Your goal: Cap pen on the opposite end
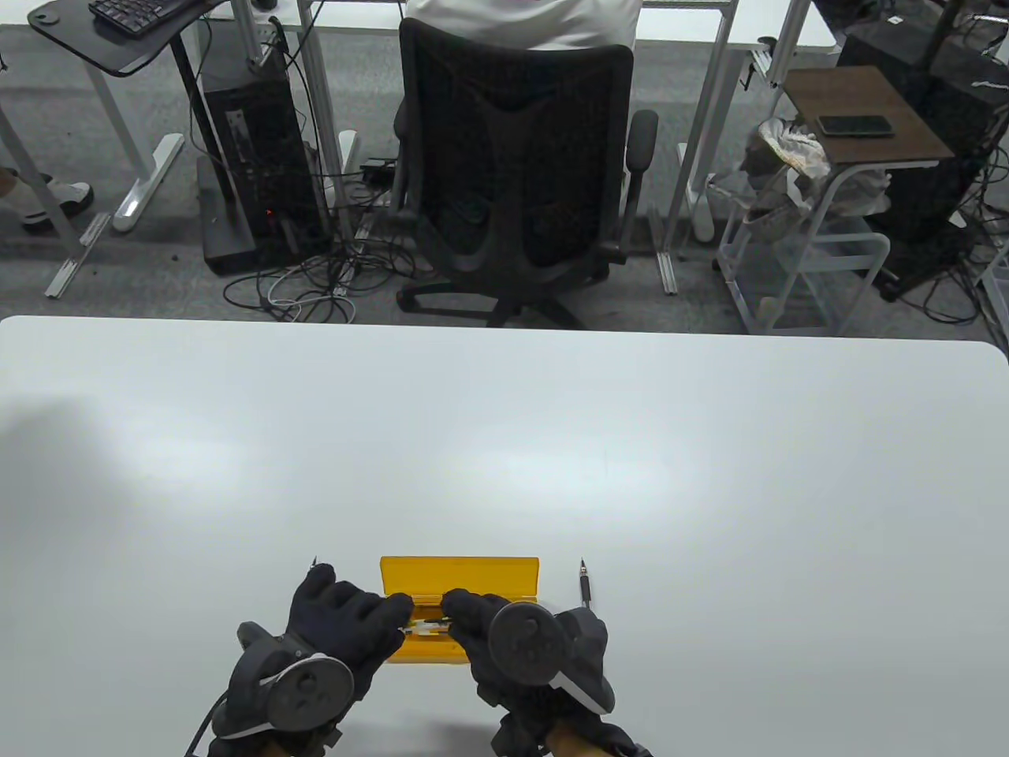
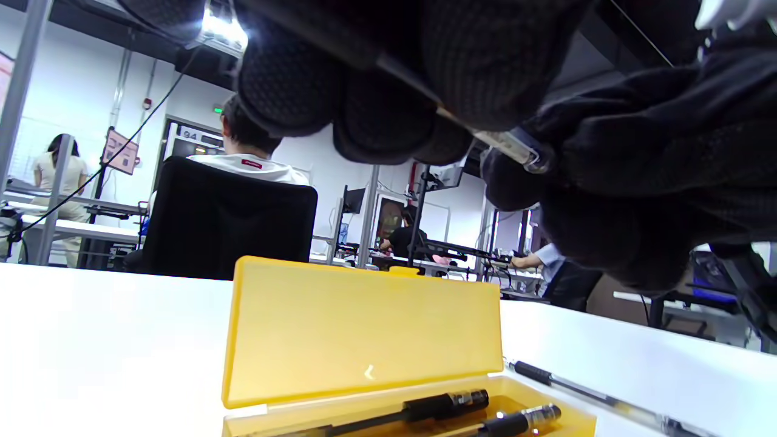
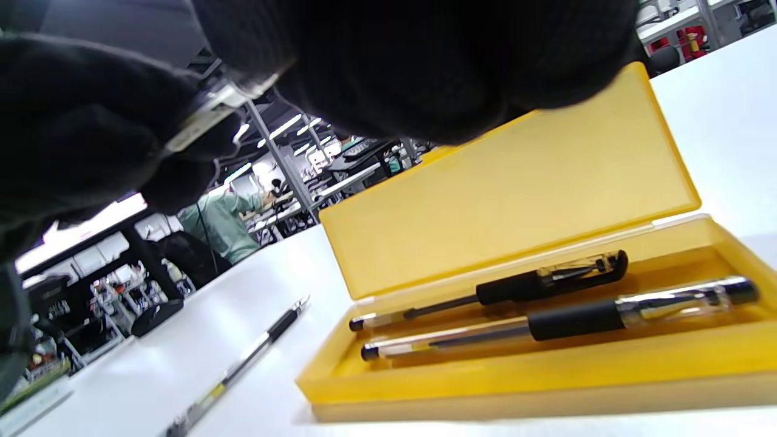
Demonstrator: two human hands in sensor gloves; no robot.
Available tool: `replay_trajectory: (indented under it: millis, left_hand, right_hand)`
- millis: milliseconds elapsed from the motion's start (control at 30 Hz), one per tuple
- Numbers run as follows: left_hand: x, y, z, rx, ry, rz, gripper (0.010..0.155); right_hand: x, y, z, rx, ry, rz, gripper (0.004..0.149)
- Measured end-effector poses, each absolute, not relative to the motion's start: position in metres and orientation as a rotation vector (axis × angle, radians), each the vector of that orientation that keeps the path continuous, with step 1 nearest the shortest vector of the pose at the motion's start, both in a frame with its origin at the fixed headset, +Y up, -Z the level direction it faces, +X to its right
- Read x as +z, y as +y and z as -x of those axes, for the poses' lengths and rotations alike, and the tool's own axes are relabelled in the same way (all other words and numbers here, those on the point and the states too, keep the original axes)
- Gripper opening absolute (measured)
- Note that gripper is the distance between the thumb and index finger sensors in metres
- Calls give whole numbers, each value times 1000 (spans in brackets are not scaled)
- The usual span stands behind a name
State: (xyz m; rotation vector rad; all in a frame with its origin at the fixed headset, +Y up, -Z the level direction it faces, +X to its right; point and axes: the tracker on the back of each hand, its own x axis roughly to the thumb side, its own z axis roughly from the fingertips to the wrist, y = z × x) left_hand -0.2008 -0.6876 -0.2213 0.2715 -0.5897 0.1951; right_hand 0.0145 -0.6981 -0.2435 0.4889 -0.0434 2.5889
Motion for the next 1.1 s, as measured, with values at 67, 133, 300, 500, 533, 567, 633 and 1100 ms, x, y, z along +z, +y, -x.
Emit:
replay_trajectory:
  millis: [67, 133, 300, 500, 533, 567, 633, 1100]
  left_hand:
    - [-220, -688, 198, 175, -603, -271, 46]
    - [-220, -689, 196, 188, -603, -269, 46]
    - [-218, -688, 194, 169, -622, -291, 45]
    - [-217, -685, 196, 127, -594, -335, 45]
    - [-217, -685, 196, 122, -591, -336, 45]
    - [-218, -685, 196, 120, -592, -330, 45]
    - [-217, -688, 192, 99, -604, -318, 45]
    - [-230, -699, 228, 859, -190, -157, 63]
  right_hand:
    - [-242, -697, -14, 2603, -38, -521, 46]
    - [-240, -696, -12, 2617, -62, -542, 47]
    - [-235, -692, -7, 2660, -109, -605, 48]
    - [-234, -693, -1, 2658, -46, -634, 49]
    - [-234, -694, 0, 2672, -11, -620, 49]
    - [-234, -695, 1, 2686, 0, -606, 48]
    - [-234, -695, 3, 2776, 17, -594, 47]
    - [-248, -696, -31, 2545, 6, -288, 47]
